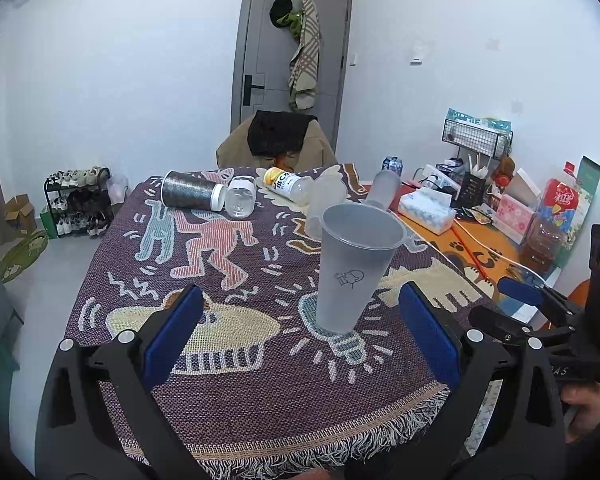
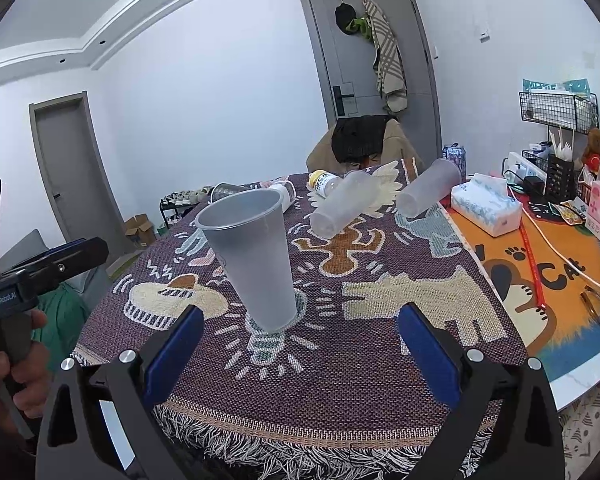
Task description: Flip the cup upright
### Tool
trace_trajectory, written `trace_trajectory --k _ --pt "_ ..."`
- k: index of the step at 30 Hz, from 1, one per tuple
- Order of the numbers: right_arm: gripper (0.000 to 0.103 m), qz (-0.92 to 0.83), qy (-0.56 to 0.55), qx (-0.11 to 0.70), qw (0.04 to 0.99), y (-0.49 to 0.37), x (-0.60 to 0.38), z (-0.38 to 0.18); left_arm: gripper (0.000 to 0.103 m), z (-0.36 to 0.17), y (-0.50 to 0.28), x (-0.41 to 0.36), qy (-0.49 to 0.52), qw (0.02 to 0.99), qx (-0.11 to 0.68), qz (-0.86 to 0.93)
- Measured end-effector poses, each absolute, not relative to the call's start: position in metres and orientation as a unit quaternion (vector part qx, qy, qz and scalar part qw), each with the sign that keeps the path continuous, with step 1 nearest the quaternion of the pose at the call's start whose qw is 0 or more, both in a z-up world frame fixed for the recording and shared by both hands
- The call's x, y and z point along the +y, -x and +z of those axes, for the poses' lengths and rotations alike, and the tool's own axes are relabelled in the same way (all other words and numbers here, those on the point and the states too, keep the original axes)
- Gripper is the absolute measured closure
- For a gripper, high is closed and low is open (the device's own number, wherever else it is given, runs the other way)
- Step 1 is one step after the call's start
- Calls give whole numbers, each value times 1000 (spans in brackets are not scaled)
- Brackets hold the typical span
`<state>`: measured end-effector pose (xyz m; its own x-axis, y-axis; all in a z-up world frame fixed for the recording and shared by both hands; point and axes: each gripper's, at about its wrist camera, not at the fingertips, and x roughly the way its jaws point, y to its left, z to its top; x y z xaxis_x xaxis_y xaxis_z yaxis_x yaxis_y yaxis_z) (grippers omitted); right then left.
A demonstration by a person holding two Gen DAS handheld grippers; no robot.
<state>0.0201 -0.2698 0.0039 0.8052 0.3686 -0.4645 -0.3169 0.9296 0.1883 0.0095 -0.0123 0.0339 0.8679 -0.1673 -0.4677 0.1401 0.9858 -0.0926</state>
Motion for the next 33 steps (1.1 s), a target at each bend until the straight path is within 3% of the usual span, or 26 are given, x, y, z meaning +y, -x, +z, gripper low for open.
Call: trace_trajectory --k 33 --pt "8 173 -54 254 950 -21 -272 2 6 32 -11 -12 20 968 241 -66"
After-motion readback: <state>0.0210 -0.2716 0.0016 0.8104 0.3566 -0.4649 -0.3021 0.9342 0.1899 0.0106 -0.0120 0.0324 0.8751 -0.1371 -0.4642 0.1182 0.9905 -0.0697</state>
